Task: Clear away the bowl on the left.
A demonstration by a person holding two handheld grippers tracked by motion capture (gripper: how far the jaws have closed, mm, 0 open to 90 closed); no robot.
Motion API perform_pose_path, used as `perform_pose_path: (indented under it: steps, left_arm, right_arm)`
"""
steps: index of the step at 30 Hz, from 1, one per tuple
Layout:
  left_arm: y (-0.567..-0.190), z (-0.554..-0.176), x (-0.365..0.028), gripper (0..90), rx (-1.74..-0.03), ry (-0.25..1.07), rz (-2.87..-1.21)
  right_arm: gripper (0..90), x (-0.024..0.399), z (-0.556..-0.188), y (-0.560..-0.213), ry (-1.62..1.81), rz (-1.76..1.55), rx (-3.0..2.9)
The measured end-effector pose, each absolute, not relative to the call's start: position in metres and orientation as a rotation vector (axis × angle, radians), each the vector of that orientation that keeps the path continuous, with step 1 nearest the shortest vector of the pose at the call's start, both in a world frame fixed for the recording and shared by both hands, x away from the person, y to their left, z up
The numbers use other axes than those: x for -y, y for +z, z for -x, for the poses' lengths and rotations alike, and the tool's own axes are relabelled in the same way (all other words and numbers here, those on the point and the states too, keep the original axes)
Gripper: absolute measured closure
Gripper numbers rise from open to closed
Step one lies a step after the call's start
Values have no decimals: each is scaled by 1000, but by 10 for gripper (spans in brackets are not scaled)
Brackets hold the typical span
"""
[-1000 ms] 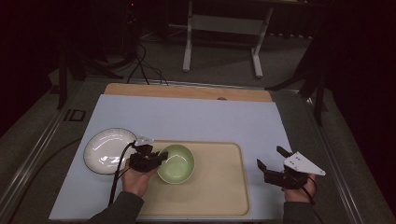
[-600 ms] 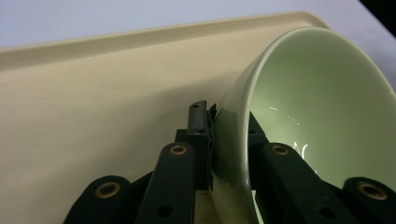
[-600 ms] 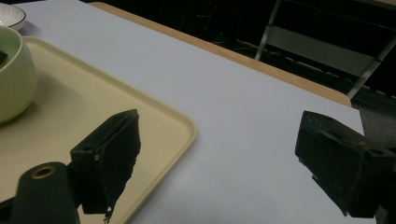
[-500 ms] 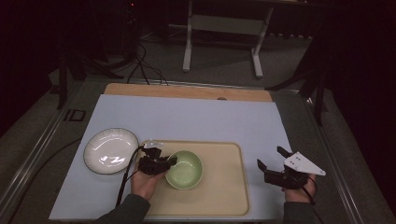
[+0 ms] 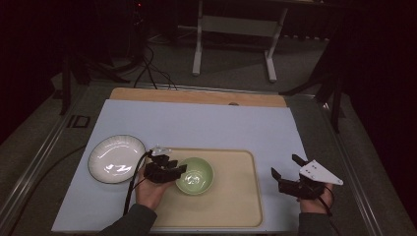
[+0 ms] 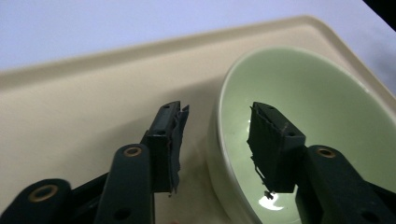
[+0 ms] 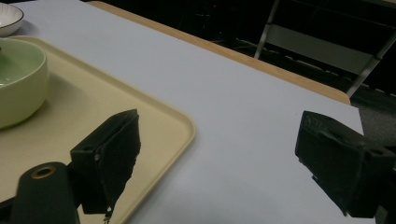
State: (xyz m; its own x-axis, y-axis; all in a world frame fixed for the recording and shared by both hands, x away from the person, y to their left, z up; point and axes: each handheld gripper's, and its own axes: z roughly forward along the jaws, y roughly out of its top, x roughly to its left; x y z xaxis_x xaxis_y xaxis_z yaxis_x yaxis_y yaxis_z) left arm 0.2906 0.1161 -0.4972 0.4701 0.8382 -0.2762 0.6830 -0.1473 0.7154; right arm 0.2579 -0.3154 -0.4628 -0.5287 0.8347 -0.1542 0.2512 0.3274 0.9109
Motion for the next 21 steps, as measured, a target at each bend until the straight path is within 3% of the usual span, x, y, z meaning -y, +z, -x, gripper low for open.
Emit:
perform_pose_path:
  steps: [13, 21]
  left_arm:
    - [-462, -282, -140, 415, -1244, 499, -1850]
    - [-445, -277, -165, 392, -1248, 667, -1836]
  right_arm:
    - [136, 315, -258, -463, 1187, -953, -1965]
    - [136, 316, -258, -463, 1188, -954, -1963]
